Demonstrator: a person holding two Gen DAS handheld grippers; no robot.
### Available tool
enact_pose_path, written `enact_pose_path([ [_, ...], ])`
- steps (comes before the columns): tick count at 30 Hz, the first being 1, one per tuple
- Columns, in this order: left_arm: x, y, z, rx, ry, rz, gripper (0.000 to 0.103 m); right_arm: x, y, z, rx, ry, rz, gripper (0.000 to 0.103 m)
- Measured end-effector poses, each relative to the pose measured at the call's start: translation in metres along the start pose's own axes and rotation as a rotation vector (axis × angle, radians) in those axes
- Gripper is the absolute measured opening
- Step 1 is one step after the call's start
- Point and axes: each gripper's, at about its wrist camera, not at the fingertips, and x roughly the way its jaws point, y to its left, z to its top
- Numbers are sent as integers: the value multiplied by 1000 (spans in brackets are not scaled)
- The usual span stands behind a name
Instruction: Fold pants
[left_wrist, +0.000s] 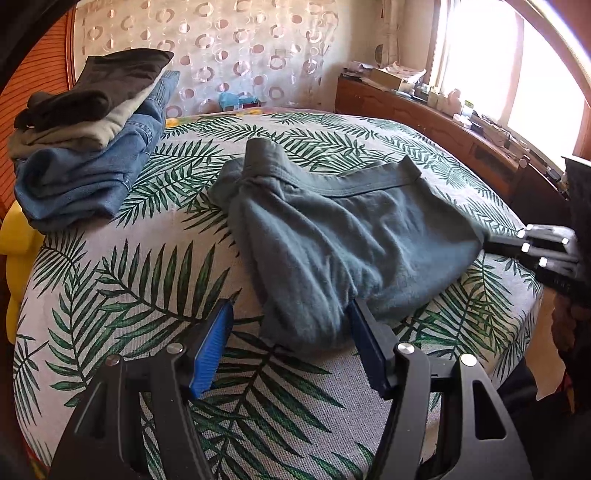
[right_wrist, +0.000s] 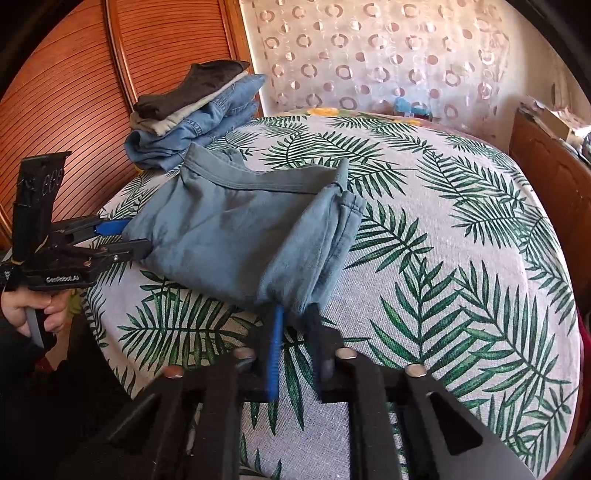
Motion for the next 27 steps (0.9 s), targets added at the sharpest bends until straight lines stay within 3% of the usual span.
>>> enact_pose_path([
  [4, -1, -1, -1, 3, -6, 4, 65, -11, -8, 4, 20, -26, -3, 5],
  [11, -16, -4, -12, -2, -28, -64, 33, -2, -5, -1, 21, -1, 4, 5],
  [18, -15, 4, -12, -54, -22, -114, 30, 0, -8, 0, 25, 0, 10, 5],
  [23, -17, 3, -10, -53, -40, -124, 14, 1, -8, -1, 30, 4, 17, 5],
  [27, -31, -2, -5, -46, -80, -122, 12, -3, -9, -1, 38, -11, 13, 5],
])
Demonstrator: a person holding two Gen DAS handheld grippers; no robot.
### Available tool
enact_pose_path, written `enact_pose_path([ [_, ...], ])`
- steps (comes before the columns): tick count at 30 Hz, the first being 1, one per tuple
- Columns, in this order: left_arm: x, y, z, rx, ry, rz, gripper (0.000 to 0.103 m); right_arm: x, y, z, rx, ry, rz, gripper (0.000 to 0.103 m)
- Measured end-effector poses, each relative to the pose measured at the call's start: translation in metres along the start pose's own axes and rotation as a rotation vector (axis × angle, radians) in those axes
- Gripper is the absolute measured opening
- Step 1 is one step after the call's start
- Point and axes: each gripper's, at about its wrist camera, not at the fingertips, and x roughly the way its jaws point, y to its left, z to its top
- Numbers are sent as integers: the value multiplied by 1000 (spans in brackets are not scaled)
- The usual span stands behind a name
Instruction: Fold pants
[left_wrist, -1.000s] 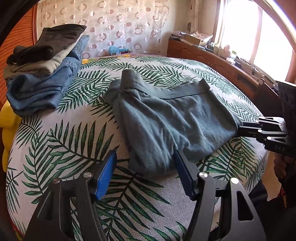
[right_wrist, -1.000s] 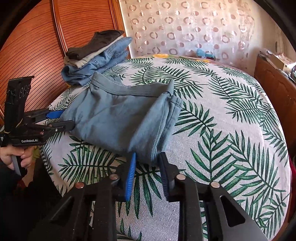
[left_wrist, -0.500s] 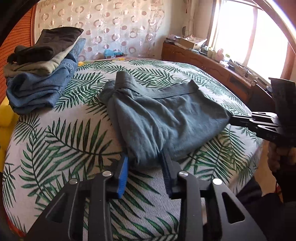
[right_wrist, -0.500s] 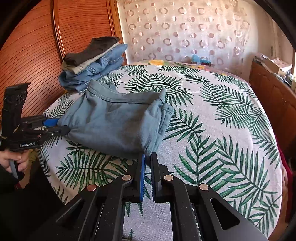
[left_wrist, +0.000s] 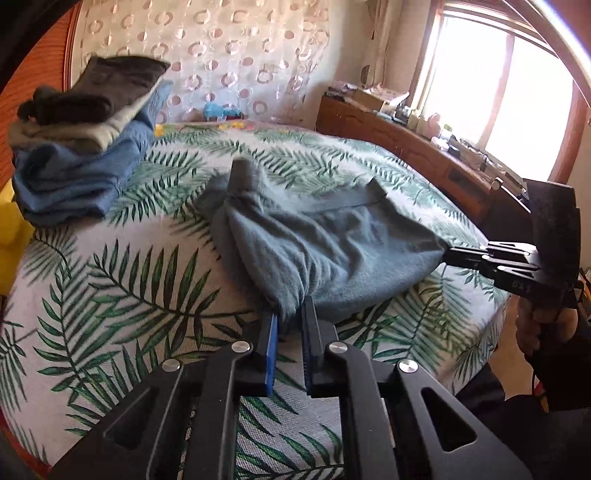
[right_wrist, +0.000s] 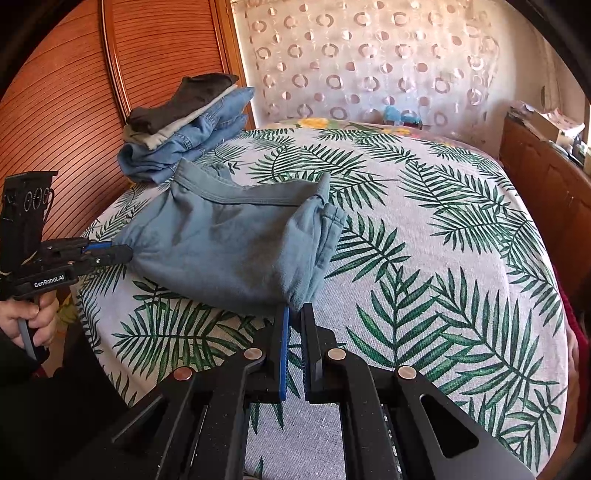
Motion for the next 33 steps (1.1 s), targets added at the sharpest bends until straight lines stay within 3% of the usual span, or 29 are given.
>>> enact_pose_path([
  [7, -13, -13, 9, 28, -28, -20, 11, -27, 3, -8, -24, -28, -23, 5],
  [17, -17, -33, -11, 64, 34, -69, 11, -71, 1, -39, -4, -21, -26, 5],
  [33, -28, -41, -22, 89, 53, -52, 11, -79, 7, -49, 0, 8, -9, 5],
])
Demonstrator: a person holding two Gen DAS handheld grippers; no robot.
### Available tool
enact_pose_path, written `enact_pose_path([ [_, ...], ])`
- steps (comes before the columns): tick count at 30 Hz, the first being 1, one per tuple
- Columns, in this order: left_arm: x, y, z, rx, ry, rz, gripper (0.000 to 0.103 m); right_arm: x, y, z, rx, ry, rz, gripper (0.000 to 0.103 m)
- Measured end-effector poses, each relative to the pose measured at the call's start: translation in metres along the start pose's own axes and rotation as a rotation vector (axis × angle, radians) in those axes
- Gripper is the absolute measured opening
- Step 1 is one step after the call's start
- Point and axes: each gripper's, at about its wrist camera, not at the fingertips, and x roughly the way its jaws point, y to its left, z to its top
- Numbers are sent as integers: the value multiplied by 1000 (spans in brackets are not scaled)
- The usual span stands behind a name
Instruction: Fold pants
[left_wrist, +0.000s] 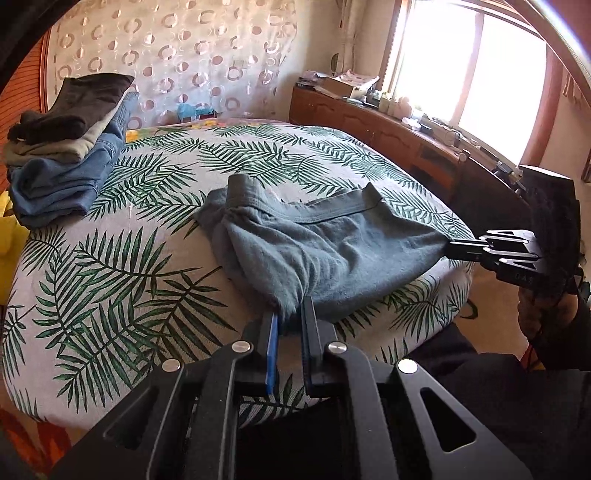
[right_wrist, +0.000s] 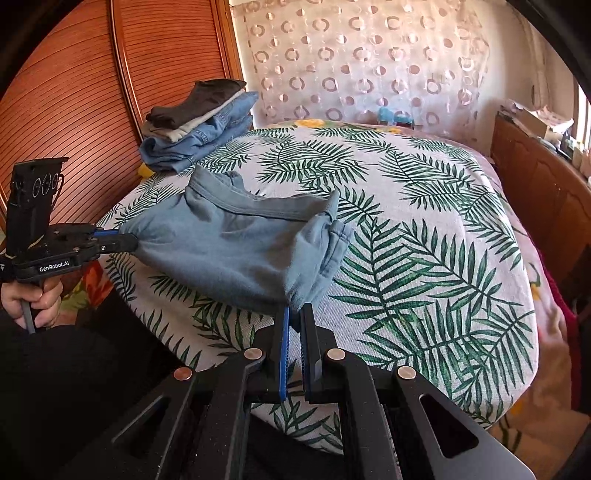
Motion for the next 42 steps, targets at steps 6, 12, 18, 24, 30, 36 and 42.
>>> enact_pose_path([
  [6, -2, 0, 1, 0, 0, 20, 17, -2, -2, -2, 19, -7, 19, 5],
  [12, -9, 7, 5, -16, -42, 59, 47, -8, 0, 1, 16, -27, 16, 5],
  [18, -4, 17, 11, -32, -53, 86, 76, -15, -3, 3, 16, -56, -10, 5],
  [24, 9, 26, 19, -43, -48, 105, 82, -5, -9, 11, 41, -68, -25, 12],
  [30, 24, 29, 33, -40, -48, 102, 82, 30, -9, 21, 52, -31, -24, 38],
  [36, 40, 32, 42, -38, -30, 108, 82, 60, -14, 33, 77, -3, -50, 50],
  [42, 53, 37, 55, -43, -21, 101, 82, 72, -13, 40, 83, 10, -69, 52],
])
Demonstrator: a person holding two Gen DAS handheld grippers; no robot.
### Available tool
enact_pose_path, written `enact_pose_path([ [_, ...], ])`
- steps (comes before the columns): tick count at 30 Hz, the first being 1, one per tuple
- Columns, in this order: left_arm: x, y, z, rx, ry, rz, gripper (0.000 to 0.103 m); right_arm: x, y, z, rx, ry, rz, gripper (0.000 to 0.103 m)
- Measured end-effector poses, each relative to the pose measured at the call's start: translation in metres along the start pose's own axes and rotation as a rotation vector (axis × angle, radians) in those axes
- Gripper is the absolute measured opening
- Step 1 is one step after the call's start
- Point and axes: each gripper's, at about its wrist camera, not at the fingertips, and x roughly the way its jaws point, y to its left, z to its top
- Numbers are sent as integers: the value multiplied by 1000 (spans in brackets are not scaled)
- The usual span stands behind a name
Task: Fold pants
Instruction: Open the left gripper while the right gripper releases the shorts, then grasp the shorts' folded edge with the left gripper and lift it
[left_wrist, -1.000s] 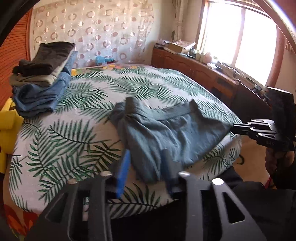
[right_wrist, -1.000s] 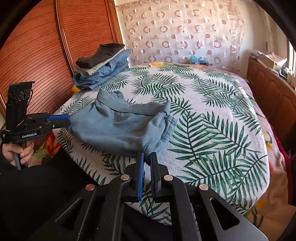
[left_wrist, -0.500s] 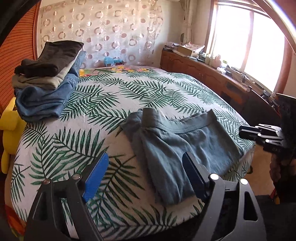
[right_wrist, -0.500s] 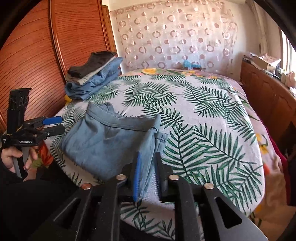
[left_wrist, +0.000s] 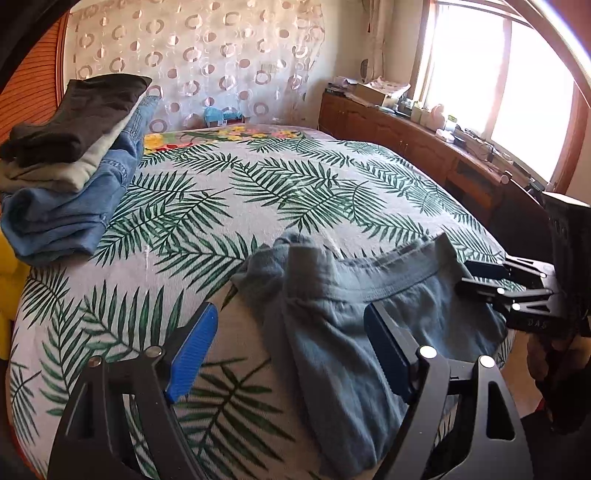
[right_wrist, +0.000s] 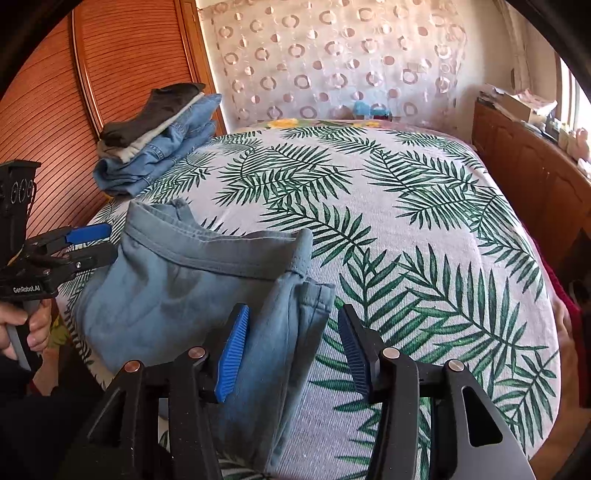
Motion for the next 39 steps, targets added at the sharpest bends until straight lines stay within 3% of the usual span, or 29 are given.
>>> enact_pose_path([
  [3, 3, 2, 5, 0, -1, -8, 81, 3, 3, 2, 4, 4, -6, 53],
  [5, 8, 3, 8, 4, 6, -11, 69, 7, 5, 4, 5, 7, -12, 53],
  [10, 22, 13, 7, -19, 44, -32, 62, 14, 5, 6, 14, 17, -21, 54],
  [27, 35, 17, 6, -39, 69, -70, 61, 24, 10, 7, 9, 0, -8, 54],
  [32, 35, 15, 4, -56, 65, -143, 33, 26, 9, 6, 0, -7, 1, 36],
  [34, 33, 11, 4, -43, 62, -138, 27, 25, 6, 5, 8, -8, 14, 23],
  [39, 21, 1, 4, -26, 30, -110, 21, 24, -2, 4, 47, -7, 64, 12],
])
